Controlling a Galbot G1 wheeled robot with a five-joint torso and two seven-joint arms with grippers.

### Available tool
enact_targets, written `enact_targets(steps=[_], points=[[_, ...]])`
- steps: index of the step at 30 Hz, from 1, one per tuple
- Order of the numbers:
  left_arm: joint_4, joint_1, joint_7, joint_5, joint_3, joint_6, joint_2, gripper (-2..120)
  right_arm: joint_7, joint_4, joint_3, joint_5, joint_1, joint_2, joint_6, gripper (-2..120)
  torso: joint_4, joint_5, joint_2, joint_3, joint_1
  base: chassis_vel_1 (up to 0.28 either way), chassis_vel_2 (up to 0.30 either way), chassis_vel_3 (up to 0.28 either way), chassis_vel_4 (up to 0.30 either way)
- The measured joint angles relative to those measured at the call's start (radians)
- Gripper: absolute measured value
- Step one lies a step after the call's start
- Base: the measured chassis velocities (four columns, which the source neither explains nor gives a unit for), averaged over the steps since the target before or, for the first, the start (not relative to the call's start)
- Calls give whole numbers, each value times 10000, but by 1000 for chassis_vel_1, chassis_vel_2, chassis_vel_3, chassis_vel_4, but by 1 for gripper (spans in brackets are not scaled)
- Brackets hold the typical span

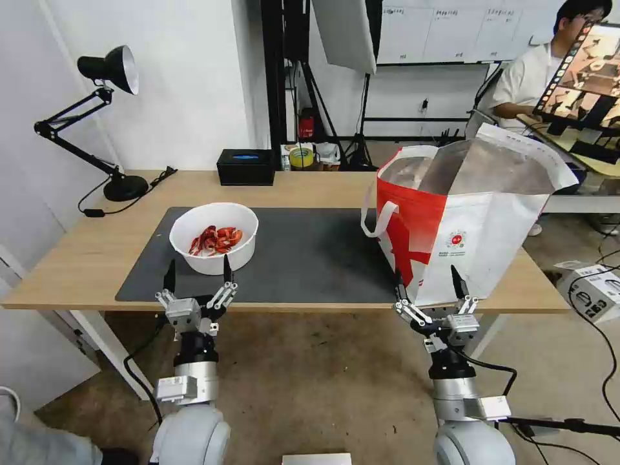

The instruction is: Pick up the trash from the table and place it into the takeout bag.

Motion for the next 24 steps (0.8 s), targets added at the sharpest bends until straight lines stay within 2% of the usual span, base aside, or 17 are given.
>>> enact_targets(steps=[3,5,9,14,17,24], points=[[51,-186,-69,-118,28,201,123,100,-1,-10,16,-18,-2,11,-2,100,0,0,0,0,0,0,0,0,0],[63,-569,-248,-532,114,743,373,100,-3,-16,49,-47,2,15,-6,100,0,0,0,0,0,0,0,0,0],[67,-978,-476,-1020,140,1261,608,100,-4,-19,81,-63,2,17,-11,100,0,1,0,0,1,0,0,0,0],[147,-1305,-567,-1320,110,1524,801,100,-4,-19,95,-69,-17,16,-14,100,0,0,0,0,0,0,0,0,0],[395,-1941,-676,-1971,39,1959,1176,100,-4,-23,101,-85,-39,13,-24,100,-1,1,0,0,0,0,0,0,0],[651,-2537,-725,-2630,-46,2437,1646,100,-5,-122,19,-119,-9,11,-50,100,-1,0,0,0,0,0,0,0,0]])
